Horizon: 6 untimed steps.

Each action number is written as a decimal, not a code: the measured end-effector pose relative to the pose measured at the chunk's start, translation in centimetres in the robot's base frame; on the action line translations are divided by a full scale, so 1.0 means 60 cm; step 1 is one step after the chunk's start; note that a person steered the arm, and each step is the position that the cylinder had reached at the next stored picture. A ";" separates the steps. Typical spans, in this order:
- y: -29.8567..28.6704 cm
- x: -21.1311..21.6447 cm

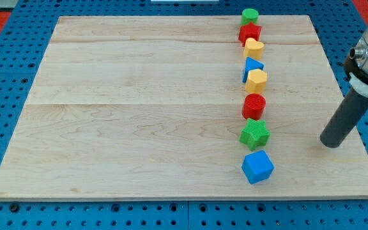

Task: Slide the green circle left and then down

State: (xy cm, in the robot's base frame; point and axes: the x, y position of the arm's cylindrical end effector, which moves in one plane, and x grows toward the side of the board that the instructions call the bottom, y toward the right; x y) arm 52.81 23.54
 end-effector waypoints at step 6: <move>0.101 -0.562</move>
State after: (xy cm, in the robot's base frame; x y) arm 19.12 29.60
